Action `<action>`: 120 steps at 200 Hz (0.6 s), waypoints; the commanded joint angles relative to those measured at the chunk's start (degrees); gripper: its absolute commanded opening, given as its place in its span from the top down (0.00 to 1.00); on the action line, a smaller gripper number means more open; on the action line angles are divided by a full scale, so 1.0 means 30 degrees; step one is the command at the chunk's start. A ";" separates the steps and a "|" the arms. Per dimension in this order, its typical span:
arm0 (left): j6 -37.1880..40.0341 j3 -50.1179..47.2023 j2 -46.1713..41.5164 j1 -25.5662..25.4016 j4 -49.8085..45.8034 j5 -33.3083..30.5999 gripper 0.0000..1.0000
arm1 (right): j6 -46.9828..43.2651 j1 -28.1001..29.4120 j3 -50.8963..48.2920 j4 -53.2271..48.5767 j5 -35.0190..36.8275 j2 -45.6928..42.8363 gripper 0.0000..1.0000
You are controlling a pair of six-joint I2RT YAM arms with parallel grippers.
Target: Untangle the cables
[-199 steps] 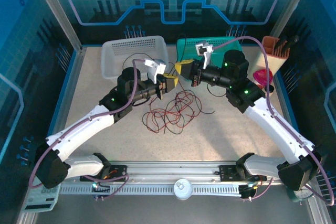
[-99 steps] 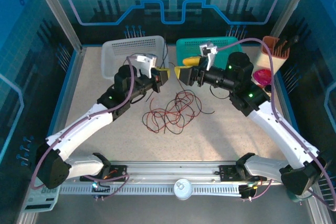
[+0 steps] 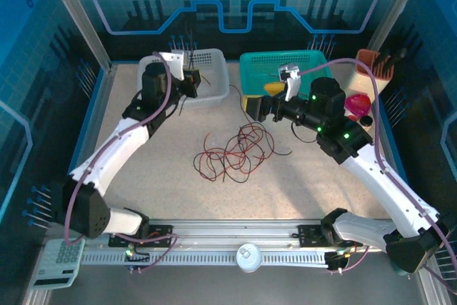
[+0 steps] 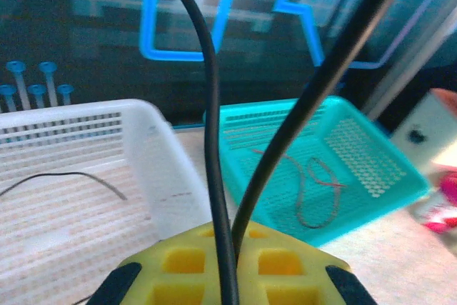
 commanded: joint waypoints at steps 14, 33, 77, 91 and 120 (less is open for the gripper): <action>0.1672 0.3086 0.3081 0.1188 -0.2820 -0.2412 1.00 | -0.0137 0.0226 -0.0245 -0.1105 0.1296 0.0251 0.00; 0.2644 0.5121 0.5299 0.1417 -0.4025 -0.4002 1.00 | 0.0034 0.0446 -0.0514 -0.1189 0.1975 0.0475 0.00; 0.4776 0.9076 0.9853 0.1608 -0.6106 -0.7108 1.00 | 0.0511 0.0875 -0.0436 -0.0842 0.2080 0.1607 0.00; 0.5435 1.0027 1.0878 0.1608 -0.6569 -0.7898 1.00 | 0.0659 0.0886 -0.0402 -0.0409 0.1502 0.2110 0.00; 0.6919 1.1698 1.2670 0.1608 -0.7270 -1.0026 1.00 | 0.1178 0.0967 -0.0502 0.0521 0.0596 0.3021 0.00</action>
